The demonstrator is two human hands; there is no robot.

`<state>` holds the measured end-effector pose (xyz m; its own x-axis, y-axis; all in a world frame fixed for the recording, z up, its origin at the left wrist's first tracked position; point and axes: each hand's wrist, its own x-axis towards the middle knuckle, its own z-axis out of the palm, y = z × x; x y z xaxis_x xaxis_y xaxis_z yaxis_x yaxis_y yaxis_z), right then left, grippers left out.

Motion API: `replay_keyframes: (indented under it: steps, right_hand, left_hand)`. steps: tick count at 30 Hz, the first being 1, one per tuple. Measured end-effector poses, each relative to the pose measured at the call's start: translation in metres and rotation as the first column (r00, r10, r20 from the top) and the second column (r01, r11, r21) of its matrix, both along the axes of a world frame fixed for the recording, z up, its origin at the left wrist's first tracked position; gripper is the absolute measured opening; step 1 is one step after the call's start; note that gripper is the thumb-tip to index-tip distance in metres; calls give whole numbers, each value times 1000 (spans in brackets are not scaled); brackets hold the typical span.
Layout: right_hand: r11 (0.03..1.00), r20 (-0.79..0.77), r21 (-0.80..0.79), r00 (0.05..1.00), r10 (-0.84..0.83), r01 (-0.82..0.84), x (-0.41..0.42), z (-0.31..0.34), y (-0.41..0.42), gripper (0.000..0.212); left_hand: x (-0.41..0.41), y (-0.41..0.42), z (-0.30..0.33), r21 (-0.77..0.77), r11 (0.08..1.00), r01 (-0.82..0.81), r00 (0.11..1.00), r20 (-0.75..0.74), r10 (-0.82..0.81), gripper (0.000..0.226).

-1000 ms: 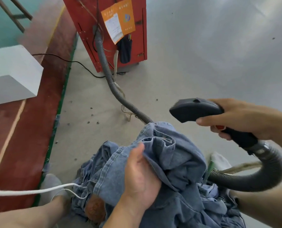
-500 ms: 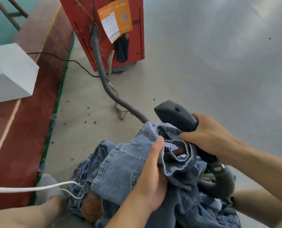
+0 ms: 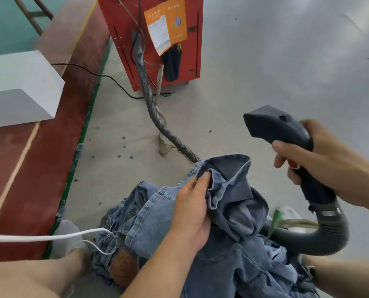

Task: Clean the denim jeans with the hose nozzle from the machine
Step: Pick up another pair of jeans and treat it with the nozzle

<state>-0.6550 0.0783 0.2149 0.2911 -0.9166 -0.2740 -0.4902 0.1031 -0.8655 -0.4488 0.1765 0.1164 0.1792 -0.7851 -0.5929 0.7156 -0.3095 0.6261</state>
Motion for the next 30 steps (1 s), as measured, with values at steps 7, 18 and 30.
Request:
replay_keyframes:
  steps: [7,18,30]
  right_hand:
    - [866,-428,114,763,485,-487,5,10,16,26]
    - [736,-288,229,679,676,-636,-10,19,-9,40]
    - [865,-240,18,838,490,-501,-3,2,-30,50]
  left_hand:
    - [-17,12,4,-121,985,121,991,-46,-127,31]
    - [-18,19,0,-71,988,137,987,-70,-142,24]
    - [8,39,8,-65,997,43,912,-405,-66,62]
